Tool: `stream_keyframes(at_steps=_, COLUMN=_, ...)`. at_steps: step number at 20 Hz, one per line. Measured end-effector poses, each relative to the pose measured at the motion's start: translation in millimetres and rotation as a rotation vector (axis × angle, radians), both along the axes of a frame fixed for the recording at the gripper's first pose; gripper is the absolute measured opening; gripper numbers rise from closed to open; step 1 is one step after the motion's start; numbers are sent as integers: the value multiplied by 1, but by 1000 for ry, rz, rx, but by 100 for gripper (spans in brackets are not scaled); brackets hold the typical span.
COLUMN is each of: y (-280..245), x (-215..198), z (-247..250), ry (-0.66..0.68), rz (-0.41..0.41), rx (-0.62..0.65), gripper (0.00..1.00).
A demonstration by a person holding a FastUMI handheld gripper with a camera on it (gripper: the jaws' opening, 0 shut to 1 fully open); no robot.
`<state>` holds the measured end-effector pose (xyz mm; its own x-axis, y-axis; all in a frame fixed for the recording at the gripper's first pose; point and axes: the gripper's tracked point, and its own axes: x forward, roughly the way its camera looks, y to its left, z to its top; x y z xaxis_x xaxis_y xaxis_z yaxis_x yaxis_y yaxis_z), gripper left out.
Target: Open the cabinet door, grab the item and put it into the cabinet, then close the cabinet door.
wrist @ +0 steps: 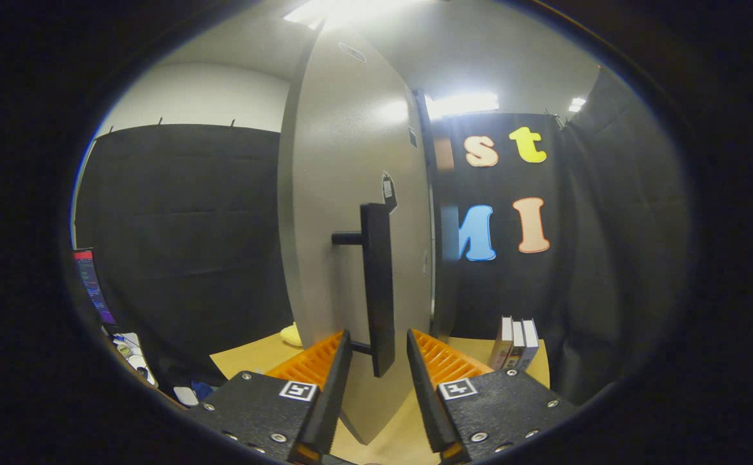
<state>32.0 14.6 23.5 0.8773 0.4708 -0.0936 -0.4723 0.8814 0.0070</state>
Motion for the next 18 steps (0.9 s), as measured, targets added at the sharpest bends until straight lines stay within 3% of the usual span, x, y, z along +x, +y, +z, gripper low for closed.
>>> stream_keyframes(at_steps=2, y=0, x=-4, z=2, ry=4, rz=-28, rx=34, gripper=75)
stream_keyframes(at_steps=6, y=-10, x=2, z=13, ry=-38, rz=-124, rx=116, gripper=83)
stream_keyframes(at_steps=10, y=-26, x=9, z=21, ry=-182, rz=-186, rx=-35, gripper=96)
stream_keyframes(at_steps=13, y=-25, x=-2, z=24, ry=-232, rz=-170, rx=-88, gripper=96)
stream_keyframes(at_steps=18, y=-22, x=-8, z=15, ry=-159, rz=-171, rx=5, gripper=96)
